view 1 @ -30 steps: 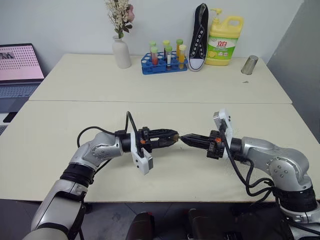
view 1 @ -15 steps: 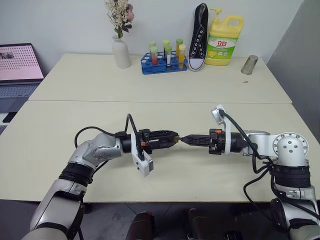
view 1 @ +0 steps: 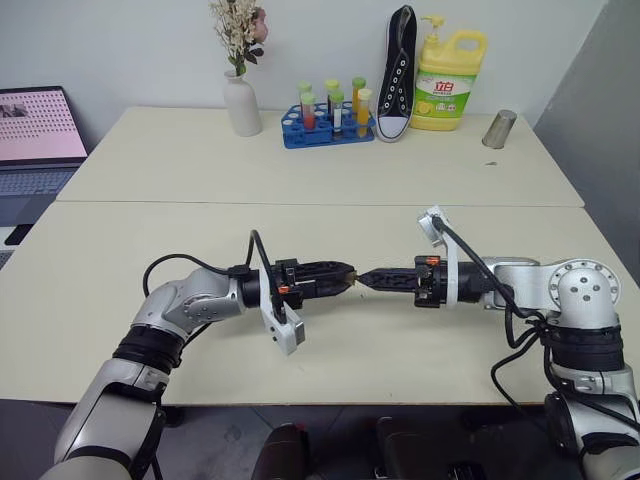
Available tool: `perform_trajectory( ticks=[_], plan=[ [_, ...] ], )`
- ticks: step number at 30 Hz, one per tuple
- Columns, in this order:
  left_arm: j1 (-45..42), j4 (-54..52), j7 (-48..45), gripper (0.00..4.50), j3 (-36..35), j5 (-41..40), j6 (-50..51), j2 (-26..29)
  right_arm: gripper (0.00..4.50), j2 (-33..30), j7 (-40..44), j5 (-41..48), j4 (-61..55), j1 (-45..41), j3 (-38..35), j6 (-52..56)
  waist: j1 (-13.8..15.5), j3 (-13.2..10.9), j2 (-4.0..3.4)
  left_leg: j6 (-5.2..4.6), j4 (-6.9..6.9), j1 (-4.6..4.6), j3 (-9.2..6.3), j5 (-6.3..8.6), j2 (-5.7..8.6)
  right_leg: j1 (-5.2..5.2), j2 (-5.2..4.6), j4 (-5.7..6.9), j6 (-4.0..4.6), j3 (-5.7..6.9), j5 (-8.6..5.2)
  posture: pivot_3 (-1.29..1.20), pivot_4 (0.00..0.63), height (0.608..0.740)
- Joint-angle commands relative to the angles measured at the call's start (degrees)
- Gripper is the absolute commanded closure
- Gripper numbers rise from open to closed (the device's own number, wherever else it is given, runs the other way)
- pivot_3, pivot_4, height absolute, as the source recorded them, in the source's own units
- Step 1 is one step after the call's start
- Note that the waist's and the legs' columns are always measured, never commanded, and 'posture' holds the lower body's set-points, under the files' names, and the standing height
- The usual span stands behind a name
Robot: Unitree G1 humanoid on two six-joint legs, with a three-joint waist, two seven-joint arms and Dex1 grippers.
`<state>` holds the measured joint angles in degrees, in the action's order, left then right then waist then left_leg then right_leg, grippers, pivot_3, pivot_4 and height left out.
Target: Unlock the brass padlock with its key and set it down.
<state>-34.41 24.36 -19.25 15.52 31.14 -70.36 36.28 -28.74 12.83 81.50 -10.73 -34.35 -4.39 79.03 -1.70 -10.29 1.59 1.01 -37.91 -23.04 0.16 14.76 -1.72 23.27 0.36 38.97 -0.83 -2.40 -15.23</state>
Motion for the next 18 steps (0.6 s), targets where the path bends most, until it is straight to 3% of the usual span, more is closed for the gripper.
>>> perform_trajectory(
  ticks=[1,5,8,18],
  plan=[
    [-0.8,-1.1,0.1,3.54,0.4,-0.9,1.1,0.1,2.48,-1.4,6.4,-2.4,-5.5,-0.1,0.3,-3.3,0.0,0.0,0.0,0.0,0.0,0.0,0.0,0.0,0.01,0.01,0.0,0.0,-0.01,0.0,0.0,0.0,0.15,0.74],
    [-1.4,-1.1,-0.4,3.54,0.8,-1.9,1.7,0.2,1.1,-9.5,17.3,-15.6,-12.8,3.1,5.5,-11.5,0.1,0.0,-0.01,0.0,0.0,-0.01,-0.01,0.0,0.01,0.02,0.0,-0.01,-0.02,0.03,-0.01,0.0,0.15,0.74],
    [-1.8,-1.2,-0.6,3.54,1.0,-2.6,2.1,0.1,0.01,-10.8,20.1,-21.1,-13.9,5.1,7.1,-16.5,0.1,0.0,0.0,0.0,0.0,-0.03,-0.02,0.0,0.02,0.02,-0.01,-0.05,-0.22,0.05,-0.13,0.0,0.15,0.74],
    [-1.5,-2.8,-1.5,3.54,1.5,-4.2,2.8,0.5,0.0,-2.4,19.5,-26.0,-10.3,4.4,7.6,-19.4,0.0,0.0,0.0,0.0,0.0,0.03,0.0,0.0,-0.02,0.02,0.04,0.01,0.0,0.02,0.0,0.0,0.15,0.74]
  ],
)
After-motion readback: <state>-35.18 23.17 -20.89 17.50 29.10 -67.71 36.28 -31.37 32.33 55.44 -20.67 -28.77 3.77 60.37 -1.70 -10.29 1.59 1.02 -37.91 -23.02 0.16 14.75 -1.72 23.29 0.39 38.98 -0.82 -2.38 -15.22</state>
